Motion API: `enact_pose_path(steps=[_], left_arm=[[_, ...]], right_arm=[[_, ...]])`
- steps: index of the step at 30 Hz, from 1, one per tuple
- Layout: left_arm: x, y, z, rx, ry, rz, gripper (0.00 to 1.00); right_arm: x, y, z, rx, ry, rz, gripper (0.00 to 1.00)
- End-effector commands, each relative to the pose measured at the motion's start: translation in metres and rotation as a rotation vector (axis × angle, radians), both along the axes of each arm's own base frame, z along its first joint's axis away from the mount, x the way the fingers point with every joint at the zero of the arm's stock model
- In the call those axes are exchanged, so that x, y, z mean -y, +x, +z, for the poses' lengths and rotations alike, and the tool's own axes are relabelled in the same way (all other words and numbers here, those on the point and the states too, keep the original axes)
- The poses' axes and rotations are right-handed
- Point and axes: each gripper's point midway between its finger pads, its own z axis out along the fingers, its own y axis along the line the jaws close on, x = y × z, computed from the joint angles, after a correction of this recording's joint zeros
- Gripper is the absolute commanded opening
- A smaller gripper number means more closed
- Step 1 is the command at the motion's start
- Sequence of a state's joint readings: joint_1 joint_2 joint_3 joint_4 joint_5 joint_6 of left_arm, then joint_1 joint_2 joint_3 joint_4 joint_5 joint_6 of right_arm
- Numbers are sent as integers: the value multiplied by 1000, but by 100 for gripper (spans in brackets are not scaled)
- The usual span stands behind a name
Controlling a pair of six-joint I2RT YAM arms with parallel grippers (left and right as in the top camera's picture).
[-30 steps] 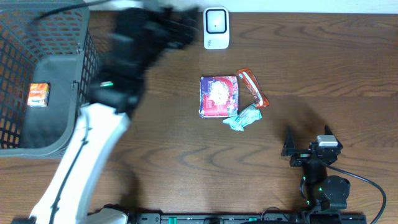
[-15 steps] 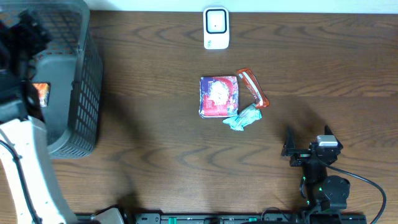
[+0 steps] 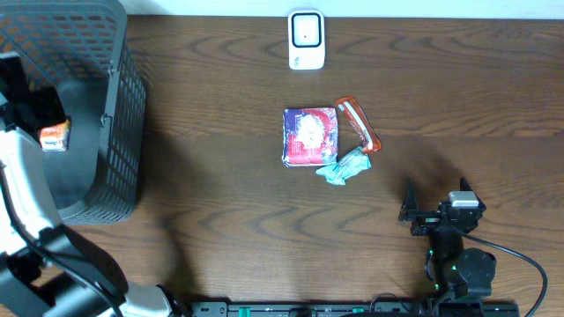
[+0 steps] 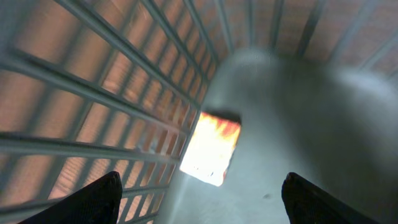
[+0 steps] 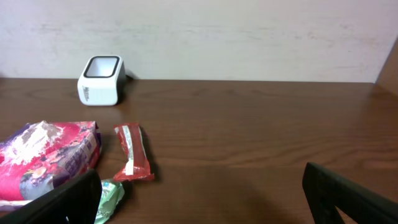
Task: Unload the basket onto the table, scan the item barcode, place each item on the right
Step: 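Reach into the basket and grasp the small orange box with left gripper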
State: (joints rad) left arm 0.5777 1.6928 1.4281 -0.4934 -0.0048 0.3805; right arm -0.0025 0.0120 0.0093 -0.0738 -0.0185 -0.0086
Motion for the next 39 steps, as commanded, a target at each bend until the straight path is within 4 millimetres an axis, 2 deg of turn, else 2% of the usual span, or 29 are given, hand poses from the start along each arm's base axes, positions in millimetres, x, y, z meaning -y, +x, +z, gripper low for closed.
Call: enact_pose_path(steps=[1,4,9,14,21,22,24,28,29,32,34,36,39], left_arm=[[-8,-7,-38,-143,37,-38,82],[-14,-8,-68,-215,28,-30,82],[-12,-4,-113,-326,24,-128,77],[-12,10,-134,-320,30,-146,76],[-17,20,-154,-321,45,-162,67],[-17,21,-156,-321,45,-161,62],[-17,20,-161,-329,39,-162,45],[-14,13,-172,-365,13,-164,21],[-13,12,-173,-369,10,-164,8],[-12,13,-166,-341,-7,-121,8],[-12,19,-150,-270,-25,-46,8],[-12,28,-120,-169,-30,27,7],[-12,45,-48,54,-24,129,7]], right_arm=[[0,0,-1,1,-8,-1,99],[0,0,-1,1,-8,-1,99],[0,0,-1,1,-8,-1,99],[0,0,-1,1,-8,0,99],[0,0,-1,1,-8,-1,99],[0,0,-1,1,-8,0,99],[0,0,-1,1,-8,-1,99],[0,0,-1,1,-8,0,99],[0,0,-1,1,-8,-1,99],[0,0,-1,1,-8,-1,99],[0,0,-1,1,-8,-1,99],[0,0,-1,1,-8,-1,99],[0,0,-1,1,-8,0,99]])
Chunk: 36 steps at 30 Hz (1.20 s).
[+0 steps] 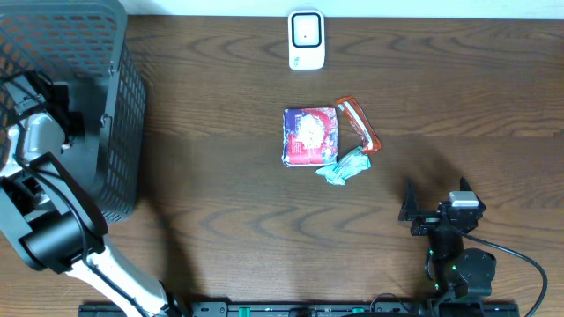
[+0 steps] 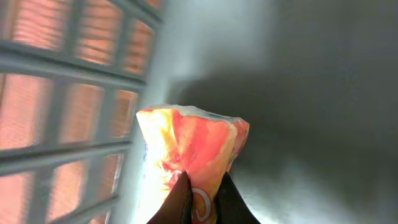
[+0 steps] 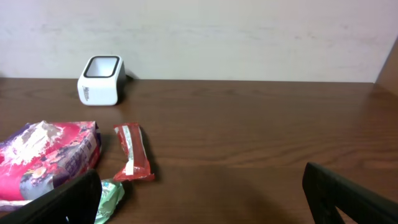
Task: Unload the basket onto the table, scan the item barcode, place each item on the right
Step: 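Reach into the basket and grasp the small orange box with left gripper, then carry the orange box out and place it left of the pink pack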
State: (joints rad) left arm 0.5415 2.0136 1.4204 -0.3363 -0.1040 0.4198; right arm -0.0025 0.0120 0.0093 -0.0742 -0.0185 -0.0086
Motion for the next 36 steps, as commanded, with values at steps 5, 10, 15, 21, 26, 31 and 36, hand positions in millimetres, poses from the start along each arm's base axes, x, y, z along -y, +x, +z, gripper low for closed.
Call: enact_pose_path(steps=[5,10,15,21,26,31,36], left_arm=[[29,25,228,706,-41,151,8],[90,-2,355,1082,-235,35,7],[183,-20,415,1224,-569,-129,8],[335,-12,386,998,-758,-441,8],[400,-3,268,585,-607,-497,7],[419,-7,168,255,-541,-442,8],[438,-7,89,37,-523,-431,7]], right_arm=[[0,0,-1,1,-8,0,99],[0,0,-1,1,-8,-1,99],[0,0,-1,1,-8,-1,99],[0,0,-1,2,-8,0,99],[0,0,-1,1,-8,0,99],[0,0,-1,1,-8,0,99],[0,0,-1,2,-8,0,99]])
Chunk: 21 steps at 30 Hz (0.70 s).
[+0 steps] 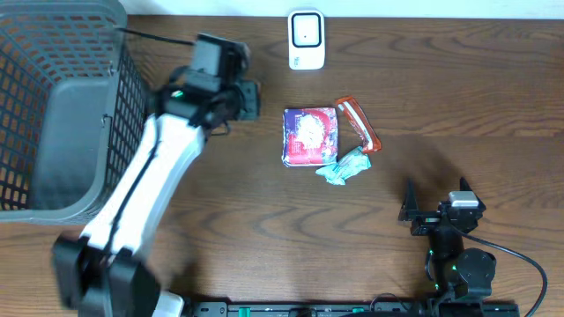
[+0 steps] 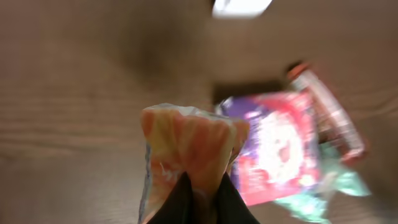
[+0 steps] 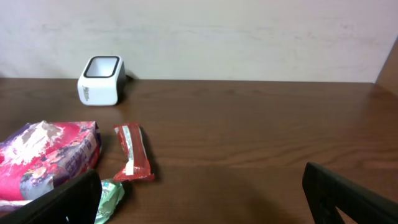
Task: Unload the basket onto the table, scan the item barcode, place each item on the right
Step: 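Carry the orange box out and place it left of the pink pack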
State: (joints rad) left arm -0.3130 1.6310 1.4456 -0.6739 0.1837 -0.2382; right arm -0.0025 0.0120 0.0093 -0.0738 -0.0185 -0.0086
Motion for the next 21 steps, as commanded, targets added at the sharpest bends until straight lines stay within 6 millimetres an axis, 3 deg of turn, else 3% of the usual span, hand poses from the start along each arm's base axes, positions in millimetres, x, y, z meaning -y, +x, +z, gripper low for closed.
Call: enact_pose_path(steps=[1,8,11,17,19,21], left_arm=[[7,4,-60,-119,95,-26,7],[20,2,-144,-314,98,63,8],[43,-8,-166,-374,59,13,8],[98,-21,-168,-360,-5,-61,8],[112,-22,-165,-332,-13,-93,17],[124,-22,-158,-302,-26,-116,17]], right_arm=[[0,0,-1,1,-8,-1,99],[0,0,-1,1,-8,-1,99],[0,0,-1,1,-8,-1,99],[0,0,-1,1,-8,0,99],[0,0,-1,1,-8,-1,99],[0,0,-1,1,-8,0,99]])
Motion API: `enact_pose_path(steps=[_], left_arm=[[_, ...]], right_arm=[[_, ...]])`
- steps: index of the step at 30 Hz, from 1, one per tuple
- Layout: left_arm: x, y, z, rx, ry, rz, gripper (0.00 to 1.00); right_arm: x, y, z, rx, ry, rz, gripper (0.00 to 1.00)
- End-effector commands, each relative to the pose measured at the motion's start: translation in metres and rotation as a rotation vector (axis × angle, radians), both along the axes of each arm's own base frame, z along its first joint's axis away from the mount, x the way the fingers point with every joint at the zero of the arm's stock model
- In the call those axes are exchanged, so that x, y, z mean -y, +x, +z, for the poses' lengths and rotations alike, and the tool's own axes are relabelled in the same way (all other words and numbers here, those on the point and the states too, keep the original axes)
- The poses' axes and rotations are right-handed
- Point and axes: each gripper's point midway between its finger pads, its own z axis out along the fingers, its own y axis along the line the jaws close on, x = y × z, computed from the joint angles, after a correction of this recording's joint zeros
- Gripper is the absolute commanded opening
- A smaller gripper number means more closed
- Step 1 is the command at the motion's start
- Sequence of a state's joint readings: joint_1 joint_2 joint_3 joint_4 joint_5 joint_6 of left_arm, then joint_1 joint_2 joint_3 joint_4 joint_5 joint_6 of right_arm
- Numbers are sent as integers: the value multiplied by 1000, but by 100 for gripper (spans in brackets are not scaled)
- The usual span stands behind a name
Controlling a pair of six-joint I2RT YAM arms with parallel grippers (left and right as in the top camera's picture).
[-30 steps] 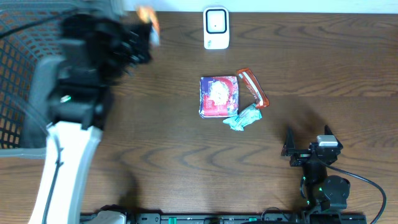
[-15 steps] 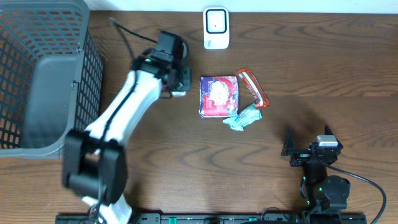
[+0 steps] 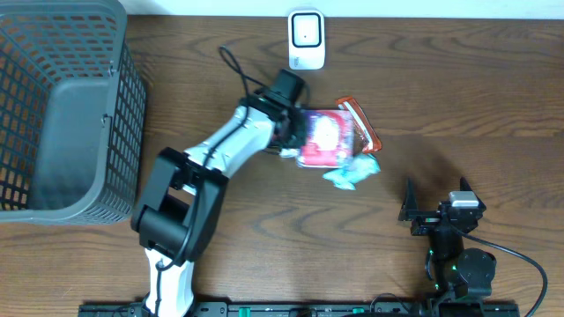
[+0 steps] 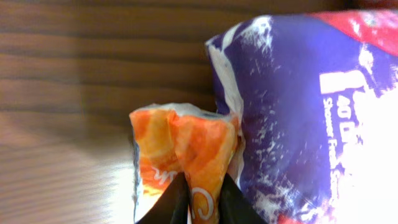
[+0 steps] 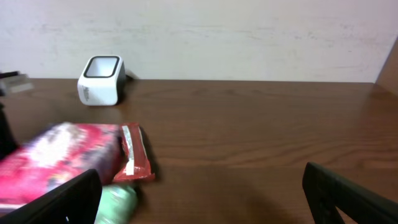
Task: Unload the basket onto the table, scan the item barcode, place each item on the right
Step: 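Carry the orange box out and place it left of the pink pack, then raise the right gripper and move it toward the pile of items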
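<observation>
My left gripper [image 4: 202, 208] is shut on a small orange snack packet [image 4: 183, 146], pinching its crimped end. It hangs low over the table, pressed against the left edge of a purple and red packet [image 4: 298, 106]. In the overhead view the left gripper [image 3: 291, 128] is just below the white barcode scanner [image 3: 306, 40], and the orange packet is hidden under it. My right gripper [image 5: 205, 196] stands open near the front right of the table, holding nothing.
A red snack bar [image 3: 361, 123] and a green wrapper [image 3: 352, 172] lie against the purple packet [image 3: 326, 136]. A grey wire basket [image 3: 62, 106] fills the far left. The brown table [image 3: 458, 97] runs to a pale wall behind the scanner [image 5: 101, 81].
My left gripper, still holding the orange packet, has moved from left of the scanner down to the purple packet's left edge. The purple packet and green wrapper now lie slightly further right.
My left gripper was open inside the basket above the orange packet. Then it was shut on the packet in the basket. Later it held the packet over the table near the scanner, and now against the purple packet. The right arm stayed still.
</observation>
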State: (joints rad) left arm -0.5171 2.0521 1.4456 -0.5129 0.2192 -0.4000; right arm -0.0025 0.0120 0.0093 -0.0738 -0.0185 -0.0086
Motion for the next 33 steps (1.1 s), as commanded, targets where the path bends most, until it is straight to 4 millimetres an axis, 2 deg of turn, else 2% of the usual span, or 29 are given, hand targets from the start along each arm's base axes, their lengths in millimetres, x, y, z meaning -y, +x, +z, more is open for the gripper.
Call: enact_pose_path(steps=[1,3,4,6,7,8,9,11,13,16,19,25,29,33], left_arm=[[28,-7,12,16,-58,-37,23],[31,1,29,53,-79,-37,46],[30,6,43,83,-93,-36,54],[23,18,71,148,-115,-29,72],[19,24,85,181,-124,-26,91],[11,30,99,216,-127,-15,98],[-2,36,116,260,-122,3,98],[-29,42,136,306,-93,46,98],[-64,43,151,321,-42,121,98],[-105,32,159,277,5,196,98],[-133,17,152,196,46,243,98],[-165,-9,134,53,104,296,98],[-171,-23,127,-8,126,300,98],[-171,-24,127,-16,128,300,98]], right_arm=[[0,0,-1,1,-8,-1,99],[0,0,-1,1,-8,-1,99],[0,0,-1,1,-8,-1,99],[0,0,-1,1,-8,-1,99],[0,0,-1,1,-8,0,99],[0,0,-1,1,-8,-1,99],[0,0,-1,1,-8,-1,99],[0,0,-1,1,-8,-1,99],[0,0,-1,1,-8,-1,99],[0,0,-1,1,-8,-1,99],[0,0,-1,1,-8,-1,99],[0,0,-1,1,-8,-1,99],[0,0,-1,1,-8,0,99],[0,0,-1,1,-8,-1,99]])
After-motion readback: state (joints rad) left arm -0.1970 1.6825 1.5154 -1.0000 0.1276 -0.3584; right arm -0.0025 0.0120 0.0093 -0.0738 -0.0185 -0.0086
